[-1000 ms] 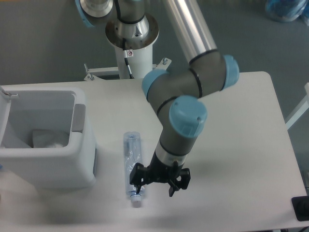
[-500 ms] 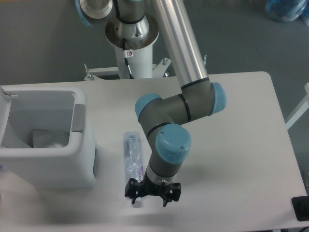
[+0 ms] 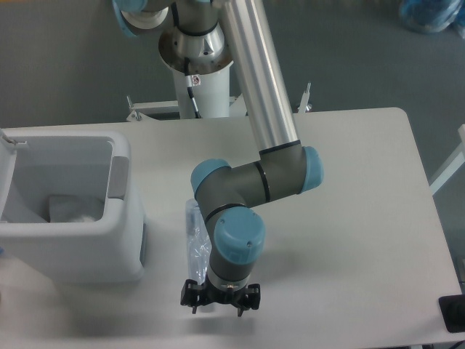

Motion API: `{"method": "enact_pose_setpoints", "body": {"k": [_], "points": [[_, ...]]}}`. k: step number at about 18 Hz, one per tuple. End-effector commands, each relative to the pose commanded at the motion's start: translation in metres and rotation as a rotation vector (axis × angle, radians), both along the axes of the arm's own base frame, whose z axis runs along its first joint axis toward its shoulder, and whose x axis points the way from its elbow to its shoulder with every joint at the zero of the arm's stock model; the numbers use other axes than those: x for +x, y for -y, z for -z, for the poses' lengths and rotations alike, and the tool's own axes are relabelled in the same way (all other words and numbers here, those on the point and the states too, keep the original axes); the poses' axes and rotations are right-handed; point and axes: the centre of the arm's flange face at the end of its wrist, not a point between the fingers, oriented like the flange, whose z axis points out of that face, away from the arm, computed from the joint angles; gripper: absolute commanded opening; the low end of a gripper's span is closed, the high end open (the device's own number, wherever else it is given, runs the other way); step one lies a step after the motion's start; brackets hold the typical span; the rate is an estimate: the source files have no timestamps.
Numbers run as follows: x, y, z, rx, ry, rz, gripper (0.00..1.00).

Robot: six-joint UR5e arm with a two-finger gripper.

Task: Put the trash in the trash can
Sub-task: 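Close the gripper on the bottle's cap end and lift it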

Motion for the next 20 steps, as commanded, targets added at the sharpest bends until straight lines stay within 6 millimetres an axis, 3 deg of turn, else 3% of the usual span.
{"method": "enact_pose_setpoints", "body": {"k": [3, 5, 10, 12, 20], "points": [[0.008, 0.000, 0.003, -0.012, 0.003, 0.008, 0.97], [0.011, 0.001, 0.005, -0.017, 0.006, 0.002, 0.85], [0.012, 0.001, 0.006, -0.027, 0.000, -0.008, 0.78], [0.012, 0.002, 0.006, -0.027, 0.001, -0.011, 0.66], [0.016, 0.005, 0.007, -0.034, 0.007, -0.011, 0.36]]}}
